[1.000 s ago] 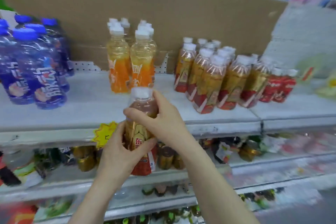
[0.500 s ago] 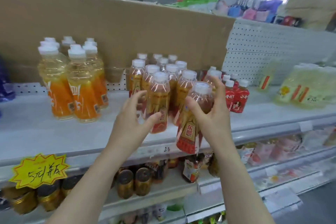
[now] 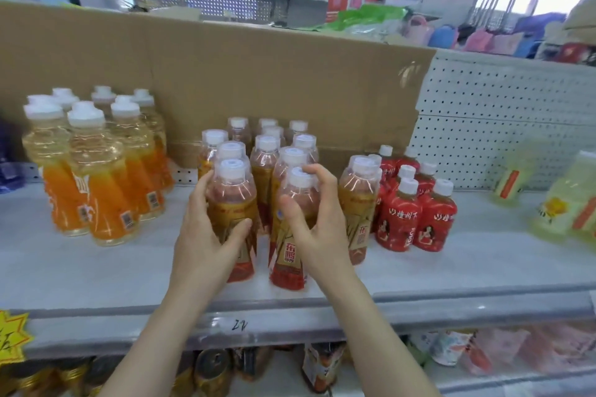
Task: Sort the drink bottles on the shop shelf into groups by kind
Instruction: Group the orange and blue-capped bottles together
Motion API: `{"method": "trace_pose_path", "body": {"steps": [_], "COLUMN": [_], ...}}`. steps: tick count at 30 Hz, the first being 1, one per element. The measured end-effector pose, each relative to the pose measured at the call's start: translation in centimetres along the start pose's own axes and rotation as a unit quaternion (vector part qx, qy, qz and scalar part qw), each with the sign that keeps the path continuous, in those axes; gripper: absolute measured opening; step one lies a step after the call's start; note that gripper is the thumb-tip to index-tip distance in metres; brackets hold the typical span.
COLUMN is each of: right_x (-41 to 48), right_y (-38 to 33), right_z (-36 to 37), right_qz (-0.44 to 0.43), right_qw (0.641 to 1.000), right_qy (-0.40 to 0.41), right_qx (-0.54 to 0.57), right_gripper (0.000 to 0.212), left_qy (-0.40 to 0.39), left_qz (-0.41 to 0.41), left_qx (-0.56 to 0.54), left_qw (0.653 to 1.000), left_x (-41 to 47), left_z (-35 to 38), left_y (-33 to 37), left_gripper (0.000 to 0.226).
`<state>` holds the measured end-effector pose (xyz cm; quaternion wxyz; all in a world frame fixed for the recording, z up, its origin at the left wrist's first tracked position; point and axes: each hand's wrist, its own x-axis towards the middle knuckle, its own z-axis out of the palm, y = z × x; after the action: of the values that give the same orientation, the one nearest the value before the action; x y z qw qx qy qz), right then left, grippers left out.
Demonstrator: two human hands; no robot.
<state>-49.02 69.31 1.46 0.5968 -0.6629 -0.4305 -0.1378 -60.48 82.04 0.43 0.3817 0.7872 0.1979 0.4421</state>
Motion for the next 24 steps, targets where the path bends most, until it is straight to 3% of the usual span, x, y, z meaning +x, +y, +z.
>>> {"method": "trace_pose_path", "body": {"steps": [4, 7, 9, 11, 13, 15, 17, 24], "right_x": [1.2, 1.5, 1.4, 1.4, 1.8, 2.6, 3.1, 5.2], "right_y": [0.1, -0.3, -0.3, 0.1, 0.8, 1.7, 2.2, 1.8], "right_z": [1.3, 1.4, 0.0, -2.5, -5.1, -6.6, -6.8, -4.3], "right_qz": [-0.001, -0.029, -0.050, -0.049, 0.023, 0.115, 0.149, 0.095], "right_qw": [1.000, 0.995, 0.982, 0.959, 0.942, 0.948, 0.951, 0.966], "right_qy": [-0.030, -0.028, 0.028, 0.134, 0.173, 0.108, 0.056, -0.032], "right_qx": [-0.001, -0.095, -0.181, -0.247, -0.286, -0.278, -0.264, -0.237], "right_gripper": [0.046, 0.052, 0.051, 0.049, 0.056, 0.063, 0.059, 0.044], "left_qy": [-0.012, -0.016, 0.001, 0.019, 0.016, 0.004, 0.002, 0.017], "left_qz": [-0.005, -0.005, 0.002, 0.015, 0.021, 0.019, 0.014, 0.031], "left_qx": [-0.003, -0.001, 0.005, 0.008, 0.012, 0.029, 0.037, 0.054], "left_qw": [1.000, 1.000, 1.000, 1.000, 1.000, 0.999, 0.999, 0.998], "left_x": [0.2, 0.3, 0.4, 0.6, 0.9, 1.1, 1.1, 1.3], "left_z": [-0.1, -0.3, -0.4, -0.4, -0.2, 0.1, 0.3, 0.6], "left_y": [0.2, 0.3, 0.7, 1.3, 1.8, 1.9, 1.9, 1.0], "left_gripper": [0.083, 0.082, 0.084, 0.089, 0.095, 0.103, 0.110, 0.108]}}
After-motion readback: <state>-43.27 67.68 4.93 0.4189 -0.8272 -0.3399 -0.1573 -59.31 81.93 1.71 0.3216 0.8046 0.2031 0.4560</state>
